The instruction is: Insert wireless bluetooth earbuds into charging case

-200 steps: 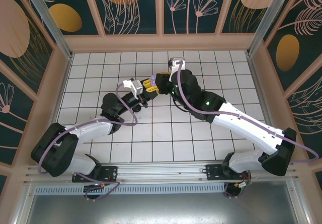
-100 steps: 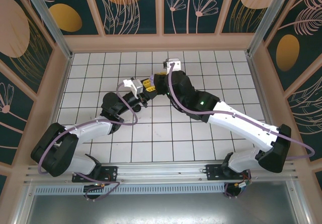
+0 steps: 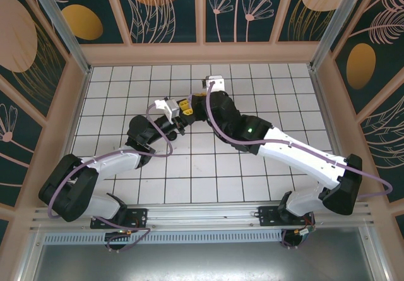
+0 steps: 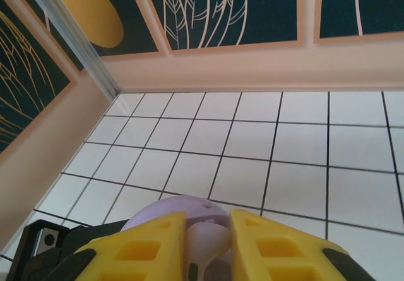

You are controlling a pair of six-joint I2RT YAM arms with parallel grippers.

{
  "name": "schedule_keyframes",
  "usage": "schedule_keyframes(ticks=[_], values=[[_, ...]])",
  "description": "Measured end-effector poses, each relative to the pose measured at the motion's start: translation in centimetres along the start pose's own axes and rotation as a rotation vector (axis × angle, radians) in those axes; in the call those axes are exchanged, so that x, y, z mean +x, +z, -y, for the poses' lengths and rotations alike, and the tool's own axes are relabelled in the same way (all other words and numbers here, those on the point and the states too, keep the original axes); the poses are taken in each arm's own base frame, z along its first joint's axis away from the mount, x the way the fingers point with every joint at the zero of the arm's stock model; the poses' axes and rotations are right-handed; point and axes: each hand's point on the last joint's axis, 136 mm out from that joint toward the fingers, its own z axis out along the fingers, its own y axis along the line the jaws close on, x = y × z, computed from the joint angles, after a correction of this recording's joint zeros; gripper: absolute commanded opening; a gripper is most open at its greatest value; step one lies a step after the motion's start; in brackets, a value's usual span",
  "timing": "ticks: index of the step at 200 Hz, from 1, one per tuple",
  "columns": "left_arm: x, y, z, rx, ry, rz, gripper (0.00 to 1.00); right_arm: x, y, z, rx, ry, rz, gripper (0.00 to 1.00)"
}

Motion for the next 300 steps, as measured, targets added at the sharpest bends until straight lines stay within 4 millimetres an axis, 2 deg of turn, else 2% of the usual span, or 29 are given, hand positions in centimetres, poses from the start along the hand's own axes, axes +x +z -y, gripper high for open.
schedule_keyframes(ticks=[33, 72, 95, 150, 177, 212, 229, 256, 276, 300], values=[[-0.5, 0.0, 0.1, 0.003, 0.009, 0.019, 0.00, -0.4, -0.2, 0.3, -0.001, 0.077, -0.016, 0.51], [-1.4, 0.0, 0.2, 0.008, 0.028, 0.055, 0.00, -1.3, -0.9, 0.1, -0.038, 0.139, -0.026, 0.64], [-1.6, 0.0, 0.7, 0.024, 0.032, 0.065, 0.00, -2.2, -1.4, -0.4, -0.068, 0.172, -0.017, 0.68], [-1.6, 0.1, 1.3, 0.049, 0.031, 0.063, 0.00, -4.7, -2.6, -0.5, -0.117, 0.209, 0.017, 0.69], [-1.6, 0.1, 1.3, 0.053, 0.031, 0.062, 0.00, -6.4, -2.7, 0.6, -0.116, 0.223, 0.023, 0.60], [-1.3, 0.1, 1.6, 0.071, 0.029, 0.052, 0.00, -8.4, -1.0, 3.0, -0.091, 0.225, -0.015, 0.26], [-1.0, 0.1, 1.7, 0.079, 0.026, 0.038, 0.00, -8.5, 0.6, 3.4, -0.087, 0.192, -0.064, 0.16], [-0.6, 0.1, 1.9, 0.092, 0.024, 0.021, 0.00, -6.6, 3.7, 3.0, -0.092, 0.125, -0.192, 0.05], [-0.2, 0.1, 2.0, 0.095, 0.022, 0.008, 0.00, -4.0, 5.6, 2.7, -0.100, 0.076, -0.302, 0.00], [0.0, 0.1, 1.9, 0.094, 0.022, 0.000, 0.00, -0.6, 6.4, 2.8, -0.107, 0.042, -0.427, 0.00]])
